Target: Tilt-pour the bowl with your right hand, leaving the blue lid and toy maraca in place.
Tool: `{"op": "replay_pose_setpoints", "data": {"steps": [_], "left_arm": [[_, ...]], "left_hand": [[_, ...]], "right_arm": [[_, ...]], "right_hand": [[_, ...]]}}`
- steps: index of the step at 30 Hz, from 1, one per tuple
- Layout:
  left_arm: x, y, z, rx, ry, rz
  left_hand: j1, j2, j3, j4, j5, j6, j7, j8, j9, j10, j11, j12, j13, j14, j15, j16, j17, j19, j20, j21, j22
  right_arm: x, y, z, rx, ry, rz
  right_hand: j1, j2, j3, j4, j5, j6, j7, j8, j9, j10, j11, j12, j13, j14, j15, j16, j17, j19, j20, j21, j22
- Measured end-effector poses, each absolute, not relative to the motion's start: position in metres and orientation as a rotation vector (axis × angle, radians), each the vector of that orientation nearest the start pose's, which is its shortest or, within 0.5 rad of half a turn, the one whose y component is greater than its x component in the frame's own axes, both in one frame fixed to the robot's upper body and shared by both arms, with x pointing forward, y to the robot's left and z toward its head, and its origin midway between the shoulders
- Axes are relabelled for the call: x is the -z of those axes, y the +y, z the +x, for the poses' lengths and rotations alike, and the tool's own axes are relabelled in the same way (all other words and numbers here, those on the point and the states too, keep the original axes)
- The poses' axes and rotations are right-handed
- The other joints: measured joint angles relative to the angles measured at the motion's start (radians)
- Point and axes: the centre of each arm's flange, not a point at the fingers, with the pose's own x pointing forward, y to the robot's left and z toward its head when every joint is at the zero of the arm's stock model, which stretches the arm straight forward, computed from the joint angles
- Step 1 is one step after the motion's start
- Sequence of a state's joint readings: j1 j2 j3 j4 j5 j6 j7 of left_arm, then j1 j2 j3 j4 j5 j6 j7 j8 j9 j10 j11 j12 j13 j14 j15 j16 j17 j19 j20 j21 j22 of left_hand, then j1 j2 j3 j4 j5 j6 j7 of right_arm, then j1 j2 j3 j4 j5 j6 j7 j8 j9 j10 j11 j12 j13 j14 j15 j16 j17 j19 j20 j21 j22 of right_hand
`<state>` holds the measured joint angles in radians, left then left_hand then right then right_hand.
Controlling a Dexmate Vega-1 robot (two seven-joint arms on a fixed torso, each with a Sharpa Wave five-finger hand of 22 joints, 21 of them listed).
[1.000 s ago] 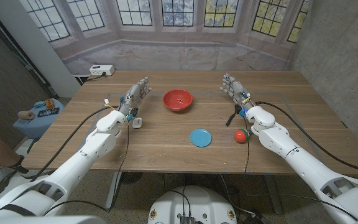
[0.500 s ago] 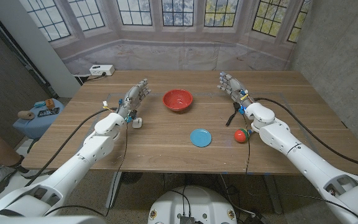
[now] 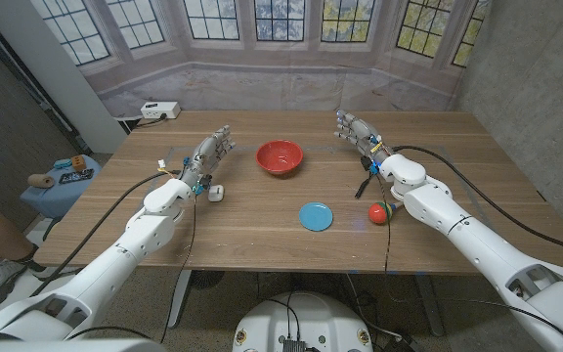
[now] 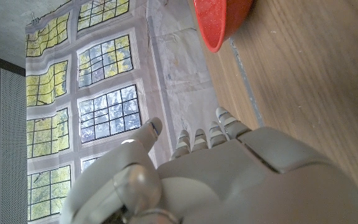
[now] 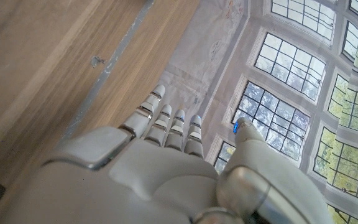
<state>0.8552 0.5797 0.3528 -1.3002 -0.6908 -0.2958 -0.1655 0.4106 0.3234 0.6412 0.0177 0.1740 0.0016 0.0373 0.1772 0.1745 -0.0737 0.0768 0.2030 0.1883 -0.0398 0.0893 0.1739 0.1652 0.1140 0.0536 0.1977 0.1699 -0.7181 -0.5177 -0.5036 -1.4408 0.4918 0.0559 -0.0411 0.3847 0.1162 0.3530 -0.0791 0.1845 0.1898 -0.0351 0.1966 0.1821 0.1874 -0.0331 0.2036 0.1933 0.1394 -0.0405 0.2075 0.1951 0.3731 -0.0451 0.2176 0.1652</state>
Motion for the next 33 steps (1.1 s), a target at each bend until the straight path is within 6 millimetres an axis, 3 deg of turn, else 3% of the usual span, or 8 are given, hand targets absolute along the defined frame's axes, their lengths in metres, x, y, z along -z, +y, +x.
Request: {"op": "replay_pose_setpoints", "data": {"steps": [18,27,33], "left_arm": [[0.031,0.317,0.642,0.299,-0.586,0.014],[0.035,0.316,0.641,0.302,-0.584,0.008],[0.038,0.314,0.638,0.309,-0.586,0.006]], "left_hand": [[0.0,0.0,-0.001,-0.007,0.0,0.0,0.0,-0.001,0.0,-0.005,0.005,0.0,0.0,-0.005,0.005,0.0,0.0,-0.005,0.005,0.0,0.0],[0.0,0.0,-0.001,-0.007,0.0,0.0,0.0,-0.001,0.0,-0.005,0.005,0.0,0.0,-0.005,0.005,0.0,0.0,-0.005,0.005,0.0,0.0],[0.0,0.0,0.0,-0.008,0.0,0.0,0.0,-0.001,0.0,-0.005,0.005,0.0,0.0,-0.005,0.005,0.0,0.0,-0.005,0.005,0.0,0.004]], "right_arm": [[-0.045,-0.183,0.66,-0.324,-0.515,-0.313],[-0.048,-0.179,0.661,-0.333,-0.502,-0.338],[-0.054,-0.169,0.656,-0.341,-0.495,-0.374]], "right_hand": [[0.028,0.001,-0.003,-0.033,-0.004,0.041,0.023,0.007,-0.001,0.044,0.013,0.008,0.0,0.046,0.001,0.016,0.0,0.048,-0.001,0.0,0.0],[0.046,-0.004,-0.001,-0.059,-0.004,0.084,0.037,0.015,-0.001,0.097,0.029,0.015,0.0,0.096,0.001,0.027,0.0,0.087,-0.001,0.0,0.0],[0.067,-0.017,-0.006,-0.072,-0.004,0.124,0.051,0.015,-0.001,0.135,0.055,0.023,0.005,0.136,0.0,0.037,0.0,0.125,-0.003,0.005,0.005]]}}
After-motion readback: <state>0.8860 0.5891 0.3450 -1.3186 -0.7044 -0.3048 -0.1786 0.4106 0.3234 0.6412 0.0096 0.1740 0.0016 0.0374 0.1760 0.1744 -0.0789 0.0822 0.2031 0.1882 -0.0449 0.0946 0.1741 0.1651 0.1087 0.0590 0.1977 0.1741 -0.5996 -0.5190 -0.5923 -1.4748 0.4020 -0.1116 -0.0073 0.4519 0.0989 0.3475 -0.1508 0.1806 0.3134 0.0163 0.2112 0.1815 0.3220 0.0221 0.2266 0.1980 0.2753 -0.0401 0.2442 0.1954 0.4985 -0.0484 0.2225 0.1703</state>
